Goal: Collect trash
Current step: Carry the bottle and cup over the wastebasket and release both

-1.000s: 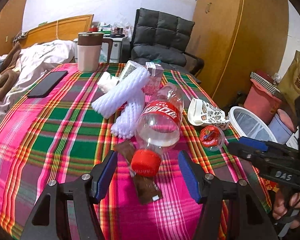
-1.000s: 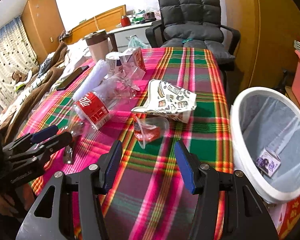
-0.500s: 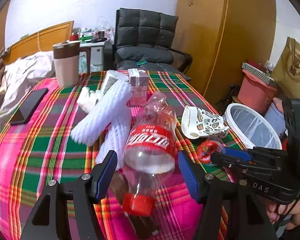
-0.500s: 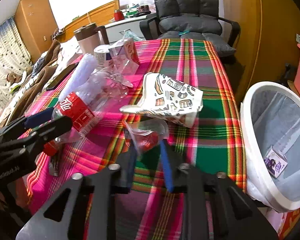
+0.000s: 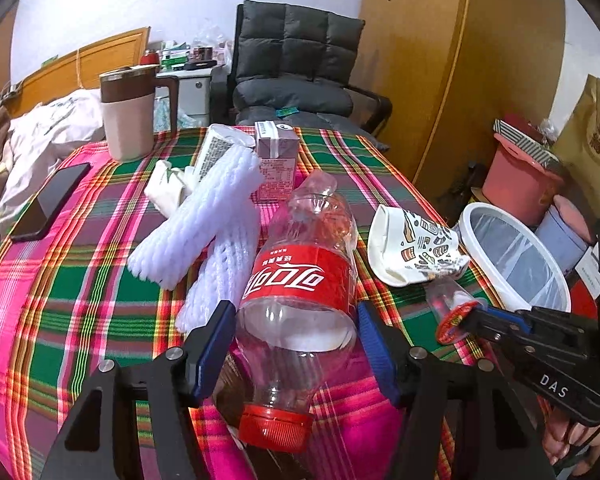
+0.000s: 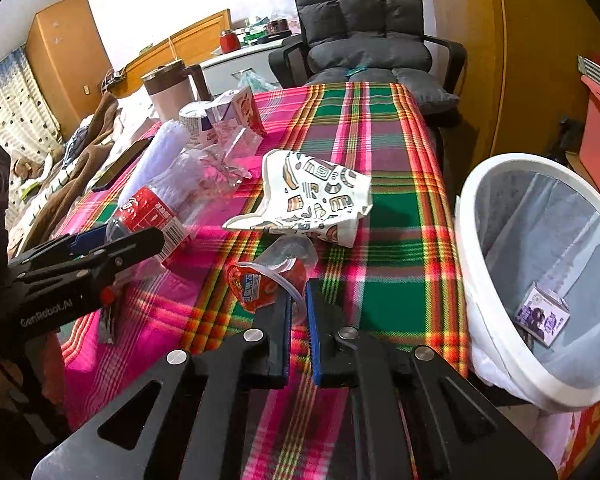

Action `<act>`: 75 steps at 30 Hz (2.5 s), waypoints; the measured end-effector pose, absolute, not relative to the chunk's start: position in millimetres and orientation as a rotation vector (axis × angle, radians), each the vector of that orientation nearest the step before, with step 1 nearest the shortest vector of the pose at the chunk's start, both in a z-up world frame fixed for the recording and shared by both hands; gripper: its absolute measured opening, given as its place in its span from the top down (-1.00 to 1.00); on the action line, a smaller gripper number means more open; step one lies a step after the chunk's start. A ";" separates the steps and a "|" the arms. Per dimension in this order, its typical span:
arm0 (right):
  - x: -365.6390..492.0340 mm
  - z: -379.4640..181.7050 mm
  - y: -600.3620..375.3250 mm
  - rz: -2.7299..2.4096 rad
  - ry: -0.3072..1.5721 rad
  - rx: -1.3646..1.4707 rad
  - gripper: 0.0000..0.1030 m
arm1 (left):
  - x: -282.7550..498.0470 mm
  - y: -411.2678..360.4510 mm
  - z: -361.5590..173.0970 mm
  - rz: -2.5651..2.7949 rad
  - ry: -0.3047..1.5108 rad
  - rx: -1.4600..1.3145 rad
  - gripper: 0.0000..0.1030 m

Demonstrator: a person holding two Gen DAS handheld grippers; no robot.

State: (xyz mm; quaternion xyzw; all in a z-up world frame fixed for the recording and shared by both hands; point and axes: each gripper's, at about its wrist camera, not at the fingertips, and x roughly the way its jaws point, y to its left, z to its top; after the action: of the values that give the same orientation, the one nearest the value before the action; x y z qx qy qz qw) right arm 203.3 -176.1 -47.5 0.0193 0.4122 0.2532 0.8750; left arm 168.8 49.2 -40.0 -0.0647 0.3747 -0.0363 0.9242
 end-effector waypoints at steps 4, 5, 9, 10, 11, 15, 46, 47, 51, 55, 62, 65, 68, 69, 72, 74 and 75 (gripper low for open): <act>197.3 -44.4 -183.8 0.523 0.855 0.052 0.81 | 155.5 46.6 -38.1 -0.067 0.759 -0.144 -0.21; 196.4 -44.0 -184.6 0.523 0.855 0.053 0.81 | 153.7 45.8 -37.5 -0.067 0.758 -0.147 -0.20; 188.9 -40.0 -189.6 0.517 0.848 0.059 0.81 | 138.8 42.3 -33.8 -0.064 0.751 -0.154 -0.20; 187.4 -38.9 -189.7 0.517 0.846 0.058 0.81 | 134.1 41.7 -32.3 -0.063 0.748 -0.158 -0.20; 186.0 -37.6 -190.1 0.516 0.842 0.058 0.81 | 130.6 41.0 -30.8 -0.061 0.745 -0.160 -0.20; 180.3 -28.8 -191.3 0.515 0.820 0.062 0.81 | 117.2 37.9 -23.8 -0.064 0.732 -0.169 -0.20; 165.7 -14.7 -246.8 0.403 0.727 0.107 0.81 | 116.4 -45.9 10.1 -0.237 0.688 -0.107 -0.20; 166.5 -14.8 -249.1 0.397 0.726 0.107 0.81 | 117.6 -48.3 10.3 -0.244 0.688 -0.104 -0.20; 169.7 -15.2 -262.7 0.366 0.724 0.117 0.81 | 128.7 -67.3 10.4 -0.285 0.695 -0.088 -0.20; 174.3 -16.7 -281.9 0.319 0.725 0.131 0.81 | 139.3 -87.2 10.6 -0.328 0.695 -0.069 -0.20; 181.3 -22.3 -309.4 0.247 0.742 0.152 0.81 | 162.8 -123.2 4.1 -0.394 0.712 -0.044 -0.20; 184.0 -26.8 -316.1 0.224 0.755 0.156 0.81 | 171.9 -133.7 -0.2 -0.412 0.726 -0.040 -0.21; 187.8 -32.0 -321.8 0.204 0.775 0.157 0.81 | 180.0 -143.9 -5.1 -0.425 0.741 -0.033 -0.21; 188.3 -33.4 -322.9 0.200 0.780 0.156 0.81 | 182.9 -147.0 -6.8 -0.431 0.745 -0.030 -0.21; 191.8 -37.7 -326.0 0.189 0.799 0.158 0.81 | 188.7 -154.6 -10.9 -0.445 0.756 -0.024 -0.21; 194.4 -40.9 -328.1 0.184 0.814 0.158 0.81 | 193.4 -159.1 -13.7 -0.450 0.763 -0.020 -0.21; 196.0 -42.0 -329.2 0.182 0.817 0.159 0.81 | 194.9 -160.5 -14.7 -0.454 0.766 -0.018 -0.21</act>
State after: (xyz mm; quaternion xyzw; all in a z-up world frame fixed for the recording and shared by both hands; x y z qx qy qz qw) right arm 196.0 -329.2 -42.0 0.0769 0.3964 0.0883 0.9106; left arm 194.9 -160.5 -14.7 -0.0089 0.3705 -0.2197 0.9024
